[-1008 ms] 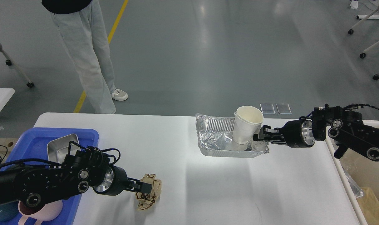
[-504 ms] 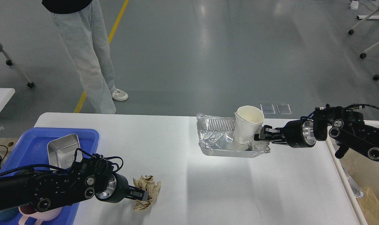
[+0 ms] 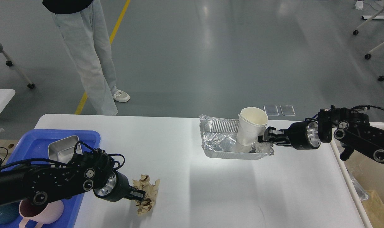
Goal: Tidy desktop
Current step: 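Lower the left gripper to the crumpled brown paper and grasp it, then lift the crumpled paper and swing it over the foil tray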
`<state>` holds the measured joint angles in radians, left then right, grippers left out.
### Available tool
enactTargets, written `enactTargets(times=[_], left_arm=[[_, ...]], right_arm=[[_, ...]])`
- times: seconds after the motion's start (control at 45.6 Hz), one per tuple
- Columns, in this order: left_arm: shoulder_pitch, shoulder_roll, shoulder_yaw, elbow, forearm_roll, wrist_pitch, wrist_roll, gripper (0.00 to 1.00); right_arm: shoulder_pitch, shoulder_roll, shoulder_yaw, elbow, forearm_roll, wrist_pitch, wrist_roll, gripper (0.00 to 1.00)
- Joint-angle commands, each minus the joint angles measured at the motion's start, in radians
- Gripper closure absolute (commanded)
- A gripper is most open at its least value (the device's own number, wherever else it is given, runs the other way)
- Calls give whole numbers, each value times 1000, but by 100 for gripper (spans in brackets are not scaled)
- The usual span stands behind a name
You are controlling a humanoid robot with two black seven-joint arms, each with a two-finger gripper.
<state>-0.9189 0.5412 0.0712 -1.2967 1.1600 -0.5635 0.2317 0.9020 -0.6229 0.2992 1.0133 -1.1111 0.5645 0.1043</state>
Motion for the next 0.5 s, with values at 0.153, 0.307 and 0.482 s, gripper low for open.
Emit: enactTargets(times=[0.153, 0.307, 0.482], left_arm=[[-43, 184, -145, -121, -5, -108, -9, 100], [-149, 411, -198, -222, -63, -165, -57, 100], [-314, 612, -258, -228, -151, -297, -150, 100]], right_arm=[[2, -9, 0, 1, 1, 0, 0, 100], [2, -9, 0, 1, 1, 0, 0, 100], [6, -6, 0, -1, 1, 0, 0, 100]])
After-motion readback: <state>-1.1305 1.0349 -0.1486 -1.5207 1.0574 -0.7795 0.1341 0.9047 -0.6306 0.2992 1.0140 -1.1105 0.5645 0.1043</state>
